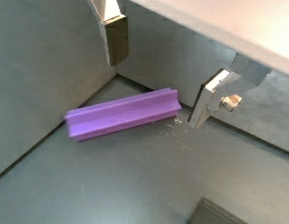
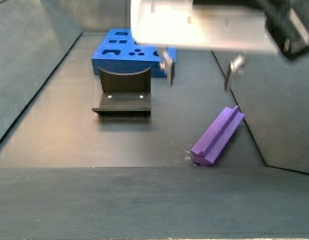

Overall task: Pick up the star object. Move up. Place the star object on the fixture. Regrasp the star object. Move to above the board. Insert the star object.
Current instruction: Pick up the star object.

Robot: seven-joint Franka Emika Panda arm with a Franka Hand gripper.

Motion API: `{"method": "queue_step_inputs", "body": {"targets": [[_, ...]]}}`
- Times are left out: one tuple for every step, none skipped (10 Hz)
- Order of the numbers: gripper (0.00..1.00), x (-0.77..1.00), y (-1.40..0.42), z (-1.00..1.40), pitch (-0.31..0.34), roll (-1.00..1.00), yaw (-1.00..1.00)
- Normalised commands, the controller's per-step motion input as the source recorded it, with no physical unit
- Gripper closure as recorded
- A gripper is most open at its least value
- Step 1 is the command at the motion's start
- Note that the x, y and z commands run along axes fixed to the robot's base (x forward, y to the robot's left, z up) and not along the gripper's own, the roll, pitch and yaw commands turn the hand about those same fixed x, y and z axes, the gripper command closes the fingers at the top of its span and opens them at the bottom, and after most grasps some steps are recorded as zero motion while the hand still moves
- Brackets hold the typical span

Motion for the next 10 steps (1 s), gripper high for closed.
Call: {"method": "queue_step_inputs", "body": {"targets": [[0.0,-0.33,0.35,-1.0,0.0,-0.08,-0.58],[0.0,-0.63,0.21,-0.95,-0.007,-0.14,-0.6],[0.0,-0.59,0.08,-0.74,-0.116,-0.21,-0.61],[0.0,-0.41,0.04,-0.51,-0.171,-0.31,-0.52],[0.0,-0.38,0.0,-0.45,-0.187,-0.34,-0.51],[0.0,-0.21,0.05,-0.39,-0.196,-0.37,-0.37],[0.0,-0.02,0.13,-0.39,-0.189,-0.37,-0.27],[0.0,0.0,0.21,-0.45,-0.157,-0.35,-0.2],[0.0,0.0,0.24,-0.49,-0.136,-0.33,-0.19],[0.0,0.0,0.27,-0.54,-0.134,-0.3,-0.2]]}}
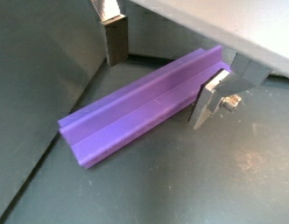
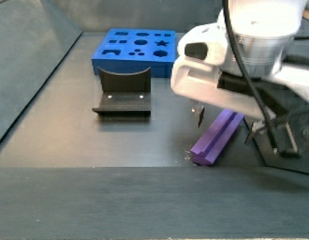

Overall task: Pick up the star object. Move up. Place the star object on the fixture. Regrasp the star object. Move to above the board. Insert the star object.
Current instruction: Pick up the star object.

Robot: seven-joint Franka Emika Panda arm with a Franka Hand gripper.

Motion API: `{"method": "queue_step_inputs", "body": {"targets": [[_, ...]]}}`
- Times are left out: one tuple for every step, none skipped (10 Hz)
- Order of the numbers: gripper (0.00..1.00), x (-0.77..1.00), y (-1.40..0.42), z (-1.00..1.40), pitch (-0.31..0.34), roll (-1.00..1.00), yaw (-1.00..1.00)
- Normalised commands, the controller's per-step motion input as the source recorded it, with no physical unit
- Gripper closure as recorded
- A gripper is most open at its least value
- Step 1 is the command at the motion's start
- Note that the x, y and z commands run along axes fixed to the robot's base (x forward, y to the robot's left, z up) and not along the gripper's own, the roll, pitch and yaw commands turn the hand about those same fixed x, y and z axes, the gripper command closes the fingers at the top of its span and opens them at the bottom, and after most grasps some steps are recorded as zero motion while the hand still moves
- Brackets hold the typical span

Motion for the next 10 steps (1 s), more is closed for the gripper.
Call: {"method": "queue_step_inputs", "body": {"targets": [[0.0,0.0,0.28,-0.54,-0.127,-0.3,-0.18],[0.0,0.0,0.25,-0.51,-0.129,-0.32,-0.18],[0.0,0.0,0.11,-0.54,-0.136,-0.29,-0.18],[0.0,-0.06,0.03,-0.34,-0.181,-0.25,0.0],[0.0,0.0,0.0,-0.16,-0.1,-0.11,0.0],[0.0,0.0,0.0,-0.05,-0.02,-0.02,0.0],[1.0,0.0,0.0,0.0,0.0,0.0,0.0],[1.0,0.0,0.0,0.0,0.0,0.0,0.0],[1.0,0.0,0.0,0.0,0.0,0.0,0.0],[1.0,0.0,0.0,0.0,0.0,0.0,0.0]]}}
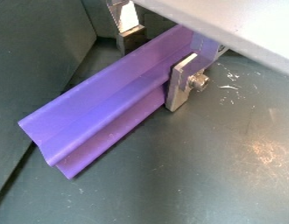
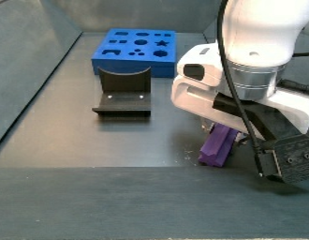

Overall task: Pick up the star object. Move up. Place the star object on the fixture. Regrasp the star object. Move to above the board. Insert the star object.
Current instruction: Pick up the star object, then move up.

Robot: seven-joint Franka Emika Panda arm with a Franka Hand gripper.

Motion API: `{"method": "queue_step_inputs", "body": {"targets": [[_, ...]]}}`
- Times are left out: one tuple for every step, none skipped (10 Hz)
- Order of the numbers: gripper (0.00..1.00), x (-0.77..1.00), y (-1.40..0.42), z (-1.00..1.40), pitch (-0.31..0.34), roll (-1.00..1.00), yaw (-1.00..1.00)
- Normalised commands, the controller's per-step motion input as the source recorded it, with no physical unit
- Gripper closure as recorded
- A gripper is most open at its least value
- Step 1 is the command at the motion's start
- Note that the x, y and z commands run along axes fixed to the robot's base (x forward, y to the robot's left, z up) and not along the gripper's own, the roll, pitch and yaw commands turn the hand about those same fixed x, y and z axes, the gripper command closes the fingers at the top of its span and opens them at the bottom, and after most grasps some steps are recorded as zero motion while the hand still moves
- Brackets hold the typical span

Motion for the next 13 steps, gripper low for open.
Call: {"method": "queue_step_inputs", "body": {"targets": [[1.0,0.0,0.0,0.0,0.0,0.0,0.0],[1.0,0.0,0.0,0.0,0.0,0.0,0.0],[1.0,0.0,0.0,0.0,0.0,0.0,0.0],[1.0,0.0,0.0,0.0,0.0,0.0,0.0],[1.0,0.0,0.0,0.0,0.0,0.0,0.0],[1.0,0.0,0.0,0.0,0.0,0.0,0.0],[1.0,0.0,0.0,0.0,0.0,0.0,0.0],[1.0,0.0,0.0,0.83,0.0,0.0,0.0],[1.0,-0.05,-0.02,0.82,0.02,-0.01,-0.01],[1.0,-0.07,-0.03,0.72,0.037,0.0,-0.02],[1.0,-0.05,-0.01,0.61,0.05,0.02,-0.02],[1.0,-0.03,0.0,0.46,0.085,0.03,-0.02],[1.0,-0.02,0.0,0.33,0.105,0.05,-0.03]]}}
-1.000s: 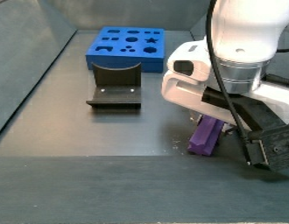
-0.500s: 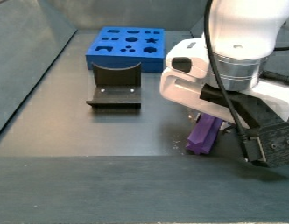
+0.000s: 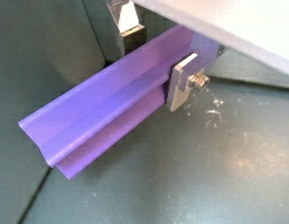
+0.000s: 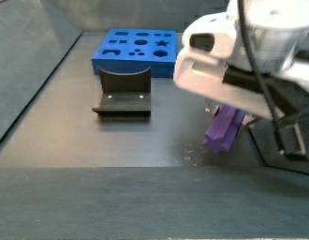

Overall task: Pick up the star object. Move up. Place the star object on the fixture. Regrasp the star object. Move to above the board. Insert the star object.
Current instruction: Move up, then place the star object on the fixture.

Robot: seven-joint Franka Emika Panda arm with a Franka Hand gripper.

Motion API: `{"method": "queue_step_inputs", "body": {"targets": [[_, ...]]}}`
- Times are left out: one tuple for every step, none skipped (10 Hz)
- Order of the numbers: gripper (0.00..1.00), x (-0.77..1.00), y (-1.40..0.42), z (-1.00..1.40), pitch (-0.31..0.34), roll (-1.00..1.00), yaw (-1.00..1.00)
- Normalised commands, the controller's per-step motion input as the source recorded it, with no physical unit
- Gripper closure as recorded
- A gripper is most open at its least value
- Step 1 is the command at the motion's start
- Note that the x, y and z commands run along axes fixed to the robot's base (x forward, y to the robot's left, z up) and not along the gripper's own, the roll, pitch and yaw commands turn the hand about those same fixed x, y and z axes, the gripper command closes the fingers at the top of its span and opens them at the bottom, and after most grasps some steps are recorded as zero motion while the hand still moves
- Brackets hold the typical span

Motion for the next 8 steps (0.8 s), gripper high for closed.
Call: {"method": "queue_step_inputs", "body": {"targets": [[1.0,-0.02,0.0,0.25,0.112,0.06,-0.02],[1.0,0.0,0.0,1.0,0.0,0.0,0.0],[1.0,0.0,0.0,1.0,0.008,0.01,0.0],[1.0,-0.01,0.0,1.0,0.029,0.02,0.0],[1.0,-0.02,0.0,1.0,0.051,0.04,0.0],[1.0,-0.02,0.0,1.0,0.069,0.05,-0.01],[1.0,-0.03,0.0,1.0,0.09,0.07,-0.01],[1.0,-0.03,0.0,1.0,0.1,0.08,0.0]]}}
